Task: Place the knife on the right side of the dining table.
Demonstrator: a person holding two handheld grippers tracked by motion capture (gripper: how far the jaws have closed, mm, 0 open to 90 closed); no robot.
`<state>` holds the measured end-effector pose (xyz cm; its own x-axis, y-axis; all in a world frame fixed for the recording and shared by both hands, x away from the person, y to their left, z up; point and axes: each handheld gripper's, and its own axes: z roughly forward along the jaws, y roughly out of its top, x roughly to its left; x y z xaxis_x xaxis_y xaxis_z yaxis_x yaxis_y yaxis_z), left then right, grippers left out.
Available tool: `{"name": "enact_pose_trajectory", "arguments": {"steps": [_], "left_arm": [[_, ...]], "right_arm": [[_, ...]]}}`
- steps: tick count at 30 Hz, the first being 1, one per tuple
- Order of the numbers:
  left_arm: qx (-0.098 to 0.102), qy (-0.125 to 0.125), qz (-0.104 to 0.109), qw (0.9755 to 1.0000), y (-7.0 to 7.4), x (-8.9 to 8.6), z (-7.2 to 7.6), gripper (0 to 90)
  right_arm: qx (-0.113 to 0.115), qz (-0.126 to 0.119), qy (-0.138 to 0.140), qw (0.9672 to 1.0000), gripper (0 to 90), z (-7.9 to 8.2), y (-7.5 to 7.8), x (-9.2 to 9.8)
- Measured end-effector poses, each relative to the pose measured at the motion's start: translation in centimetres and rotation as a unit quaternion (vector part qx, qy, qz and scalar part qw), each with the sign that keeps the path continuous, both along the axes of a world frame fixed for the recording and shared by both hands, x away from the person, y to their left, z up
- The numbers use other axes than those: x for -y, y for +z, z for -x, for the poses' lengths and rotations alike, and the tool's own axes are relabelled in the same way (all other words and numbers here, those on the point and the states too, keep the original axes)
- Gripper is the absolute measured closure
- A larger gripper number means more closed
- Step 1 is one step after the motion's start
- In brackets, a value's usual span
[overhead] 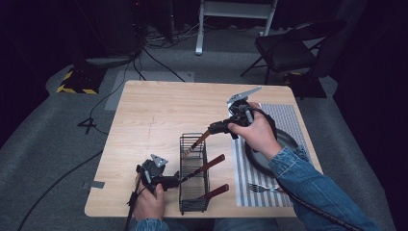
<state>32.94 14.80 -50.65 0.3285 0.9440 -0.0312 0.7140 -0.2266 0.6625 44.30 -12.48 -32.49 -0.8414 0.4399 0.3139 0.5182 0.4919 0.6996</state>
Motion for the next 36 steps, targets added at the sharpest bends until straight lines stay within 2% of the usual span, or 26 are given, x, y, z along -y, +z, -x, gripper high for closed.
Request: {"name": "enact_pose_trajectory", "arguments": {"steps": [1,6,9,15,21,30,32,36], "left_arm": [[0.000,0.000,0.000,1.0000,0.0,0.0,0.0,0.1],[0.000,0.000,0.000,1.0000,0.0,0.0,0.0,0.1],[0.000,0.000,0.000,1.0000,0.0,0.0,0.0,0.2],[0.000,0.000,-0.001,1.0000,0.0,0.0,0.0,0.2],[0.000,-0.001,-0.002,1.0000,0.0,0.0,0.0,0.2],[0.000,0.000,0.000,1.0000,0.0,0.0,0.0,0.2],[0.000,0.000,0.000,1.0000,0.0,0.0,0.0,0.2],[0.000,0.000,0.000,1.0000,0.0,0.0,0.0,0.2]], "right_arm": [[0.000,0.000,0.000,1.0000,76.9,0.0,0.0,0.0],[0.033,0.013,0.012,0.9993,77.4,1.0,1.6,-0.5],[0.040,0.016,0.014,0.9990,77.6,1.2,2.2,-0.5],[0.053,0.007,0.011,0.9985,78.6,1.6,4.3,0.4],[0.055,-0.017,0.002,0.9983,81.5,2.0,7.0,2.5],[0.068,-0.035,-0.038,0.9964,81.7,2.4,10.4,6.7],[0.072,-0.036,-0.048,0.9956,81.7,2.3,11.0,7.8],[0.062,-0.031,-0.065,0.9955,81.7,1.7,11.7,9.7]]}}
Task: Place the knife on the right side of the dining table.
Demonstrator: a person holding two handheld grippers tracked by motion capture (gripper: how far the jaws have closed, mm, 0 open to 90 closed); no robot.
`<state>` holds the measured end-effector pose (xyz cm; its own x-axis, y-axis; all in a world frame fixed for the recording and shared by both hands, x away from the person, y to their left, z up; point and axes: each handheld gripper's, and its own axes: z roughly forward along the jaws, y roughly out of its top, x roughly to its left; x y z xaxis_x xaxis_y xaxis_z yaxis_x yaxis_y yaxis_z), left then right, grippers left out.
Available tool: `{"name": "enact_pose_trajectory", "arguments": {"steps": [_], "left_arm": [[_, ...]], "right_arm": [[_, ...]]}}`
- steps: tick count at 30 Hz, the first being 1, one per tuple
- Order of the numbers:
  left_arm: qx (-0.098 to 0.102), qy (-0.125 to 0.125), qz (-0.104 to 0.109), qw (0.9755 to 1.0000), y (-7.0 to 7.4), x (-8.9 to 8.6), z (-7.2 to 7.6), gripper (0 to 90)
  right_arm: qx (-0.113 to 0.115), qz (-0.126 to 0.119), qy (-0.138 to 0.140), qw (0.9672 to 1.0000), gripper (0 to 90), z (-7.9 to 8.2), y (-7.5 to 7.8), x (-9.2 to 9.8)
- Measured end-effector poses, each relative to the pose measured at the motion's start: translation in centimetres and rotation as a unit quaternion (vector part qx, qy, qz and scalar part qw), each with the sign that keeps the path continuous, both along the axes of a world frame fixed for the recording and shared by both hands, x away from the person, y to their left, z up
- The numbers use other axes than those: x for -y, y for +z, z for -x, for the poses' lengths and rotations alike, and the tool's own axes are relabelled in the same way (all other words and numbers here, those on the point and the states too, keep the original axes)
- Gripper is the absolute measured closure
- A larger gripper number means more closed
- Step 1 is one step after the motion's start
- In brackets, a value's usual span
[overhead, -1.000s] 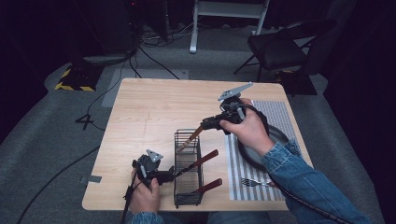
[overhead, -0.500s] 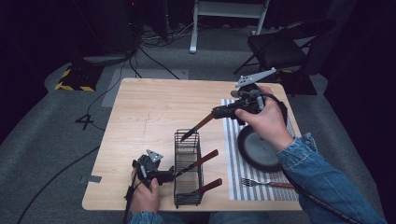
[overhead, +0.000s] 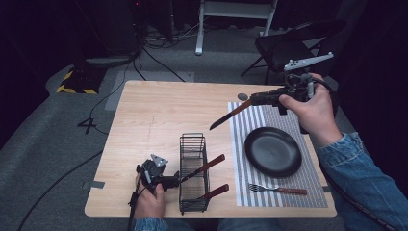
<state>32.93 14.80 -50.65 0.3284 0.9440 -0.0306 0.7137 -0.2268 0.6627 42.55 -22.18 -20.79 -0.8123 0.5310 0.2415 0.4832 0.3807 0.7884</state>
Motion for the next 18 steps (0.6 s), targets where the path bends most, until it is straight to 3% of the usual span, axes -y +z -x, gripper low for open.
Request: {"name": "enact_pose_trajectory", "arguments": {"steps": [10,18], "left_arm": [[0.000,0.000,0.001,1.0000,0.0,0.0,0.0,0.1],[0.000,0.000,0.000,1.0000,0.0,0.0,0.0,0.1]], "right_arm": [[-0.001,-0.014,-0.065,0.9978,81.6,-2.2,-0.4,4.3],[-0.013,-0.020,-0.119,0.9927,81.6,-5.1,-2.0,7.7]]}}
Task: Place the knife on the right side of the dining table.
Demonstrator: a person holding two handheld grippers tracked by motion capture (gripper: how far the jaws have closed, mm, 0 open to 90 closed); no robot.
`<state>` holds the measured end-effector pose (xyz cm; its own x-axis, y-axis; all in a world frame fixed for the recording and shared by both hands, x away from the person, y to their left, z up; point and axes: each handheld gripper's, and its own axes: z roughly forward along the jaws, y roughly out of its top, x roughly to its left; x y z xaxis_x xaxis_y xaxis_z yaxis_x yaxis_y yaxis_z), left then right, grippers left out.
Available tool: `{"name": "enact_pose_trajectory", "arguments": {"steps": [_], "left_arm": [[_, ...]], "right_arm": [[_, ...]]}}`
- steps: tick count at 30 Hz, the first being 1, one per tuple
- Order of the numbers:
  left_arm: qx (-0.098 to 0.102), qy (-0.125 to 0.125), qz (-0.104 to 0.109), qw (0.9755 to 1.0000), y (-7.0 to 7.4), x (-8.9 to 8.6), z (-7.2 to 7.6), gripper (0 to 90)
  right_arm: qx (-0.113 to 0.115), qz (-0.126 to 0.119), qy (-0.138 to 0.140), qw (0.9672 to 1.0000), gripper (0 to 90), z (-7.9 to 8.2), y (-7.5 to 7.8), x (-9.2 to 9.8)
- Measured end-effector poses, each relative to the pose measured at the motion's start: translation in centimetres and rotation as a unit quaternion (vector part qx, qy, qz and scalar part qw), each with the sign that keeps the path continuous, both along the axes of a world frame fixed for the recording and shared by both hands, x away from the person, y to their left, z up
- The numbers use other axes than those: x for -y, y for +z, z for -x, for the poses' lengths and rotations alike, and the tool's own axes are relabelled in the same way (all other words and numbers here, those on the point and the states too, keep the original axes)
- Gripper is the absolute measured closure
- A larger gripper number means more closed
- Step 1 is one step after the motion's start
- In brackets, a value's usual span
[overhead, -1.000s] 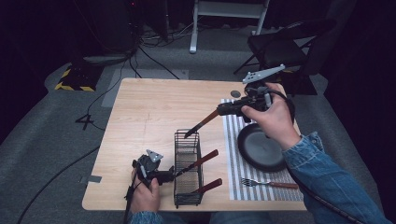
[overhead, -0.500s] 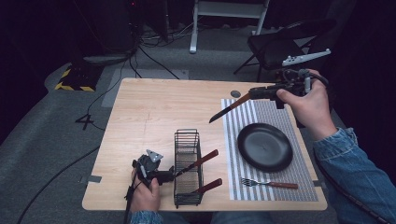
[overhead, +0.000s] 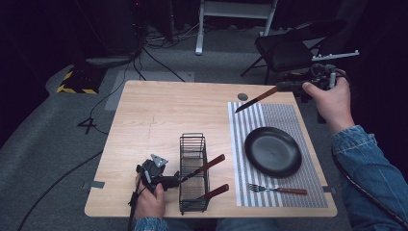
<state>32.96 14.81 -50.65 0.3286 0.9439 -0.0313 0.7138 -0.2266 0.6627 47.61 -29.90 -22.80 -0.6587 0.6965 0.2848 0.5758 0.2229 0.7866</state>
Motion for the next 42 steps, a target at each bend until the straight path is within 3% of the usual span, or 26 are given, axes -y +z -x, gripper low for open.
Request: {"name": "enact_pose_trajectory", "arguments": {"steps": [12,24,37,42], "left_arm": [[-0.001,0.000,0.000,1.0000,0.0,0.0,0.0,0.1],[0.000,0.000,0.000,1.0000,0.0,0.0,0.0,0.0],[-0.001,-0.001,0.000,1.0000,0.0,0.0,0.0,0.0],[0.000,0.000,0.000,1.0000,0.0,0.0,0.0,0.1]], "right_arm": [[-0.017,0.012,-0.043,0.9989,81.6,-3.4,-2.6,1.9],[-0.041,0.031,-0.057,0.9971,81.6,-5.9,-5.6,2.0],[-0.065,0.046,-0.071,0.9943,81.6,-7.3,-8.6,2.2],[-0.077,0.037,-0.075,0.9935,81.5,-7.4,-9.9,2.1]]}}
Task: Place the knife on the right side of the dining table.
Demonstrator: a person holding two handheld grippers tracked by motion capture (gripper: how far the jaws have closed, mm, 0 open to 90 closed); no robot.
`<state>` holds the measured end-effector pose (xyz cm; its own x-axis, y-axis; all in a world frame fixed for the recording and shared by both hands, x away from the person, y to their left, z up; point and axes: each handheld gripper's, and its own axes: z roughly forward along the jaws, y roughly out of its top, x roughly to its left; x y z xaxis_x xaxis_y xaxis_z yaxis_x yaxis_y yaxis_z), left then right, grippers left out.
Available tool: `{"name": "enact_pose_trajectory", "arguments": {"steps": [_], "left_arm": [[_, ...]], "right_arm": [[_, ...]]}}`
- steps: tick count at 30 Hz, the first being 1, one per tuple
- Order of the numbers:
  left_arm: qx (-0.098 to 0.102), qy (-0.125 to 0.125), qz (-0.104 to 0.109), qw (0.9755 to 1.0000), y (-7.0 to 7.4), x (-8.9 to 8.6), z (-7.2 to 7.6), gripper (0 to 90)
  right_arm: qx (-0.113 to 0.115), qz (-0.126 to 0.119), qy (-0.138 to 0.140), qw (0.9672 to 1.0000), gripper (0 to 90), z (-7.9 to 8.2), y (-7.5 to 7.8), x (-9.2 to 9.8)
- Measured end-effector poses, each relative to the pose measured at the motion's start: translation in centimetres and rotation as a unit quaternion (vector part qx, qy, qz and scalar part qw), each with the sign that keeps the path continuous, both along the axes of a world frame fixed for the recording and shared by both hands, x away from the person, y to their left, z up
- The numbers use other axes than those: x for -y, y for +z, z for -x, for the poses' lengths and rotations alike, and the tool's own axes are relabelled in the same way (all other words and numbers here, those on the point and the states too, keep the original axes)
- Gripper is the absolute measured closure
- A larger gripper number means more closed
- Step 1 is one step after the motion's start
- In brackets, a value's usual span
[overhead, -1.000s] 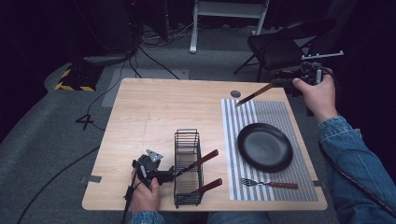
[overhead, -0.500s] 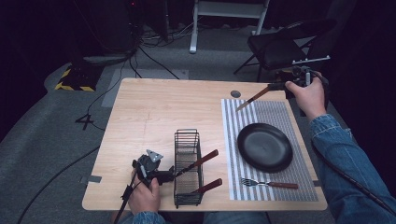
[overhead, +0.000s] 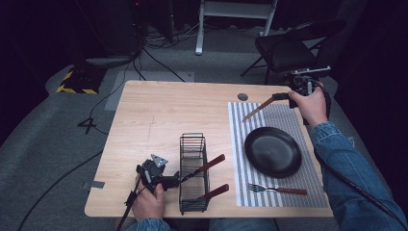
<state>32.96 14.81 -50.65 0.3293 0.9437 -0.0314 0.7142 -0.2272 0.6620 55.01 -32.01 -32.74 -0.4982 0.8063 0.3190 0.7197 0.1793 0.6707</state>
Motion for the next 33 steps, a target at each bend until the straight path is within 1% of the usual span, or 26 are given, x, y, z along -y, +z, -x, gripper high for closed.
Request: {"name": "enact_pose_trajectory", "arguments": {"steps": [5,8,9,10,16,20,23,33], "left_arm": [[0.000,0.000,0.000,1.0000,0.0,0.0,0.0,0.1],[0.000,0.000,0.000,1.0000,0.0,0.0,0.0,0.1],[0.000,0.000,0.000,1.0000,0.0,0.0,0.0,0.1],[0.000,0.000,0.000,1.0000,0.0,0.0,0.0,0.1],[0.000,0.000,0.000,1.0000,0.0,0.0,0.0,0.1],[0.000,0.000,0.000,1.0000,0.0,0.0,0.0,0.1],[0.000,0.000,0.000,1.0000,0.0,0.0,0.0,0.1],[0.000,0.000,0.000,1.0000,0.0,0.0,0.0,0.1]], "right_arm": [[-0.011,0.002,-0.008,0.9999,81.4,0.0,-0.9,0.0],[-0.016,-0.004,-0.025,0.9996,81.2,0.1,-1.2,0.4],[-0.020,-0.003,-0.037,0.9991,80.5,0.1,-1.3,0.7],[-0.020,-0.003,-0.037,0.9991,80.5,0.1,-1.3,0.7],[-0.022,0.011,-0.073,0.9970,76.8,0.1,-2.1,1.6],[-0.022,0.019,-0.091,0.9954,73.9,0.0,-2.8,2.4],[-0.021,0.030,-0.103,0.9940,71.3,0.0,-3.3,2.7],[-0.024,0.049,-0.123,0.9909,64.7,-0.3,-5.2,3.8]]}}
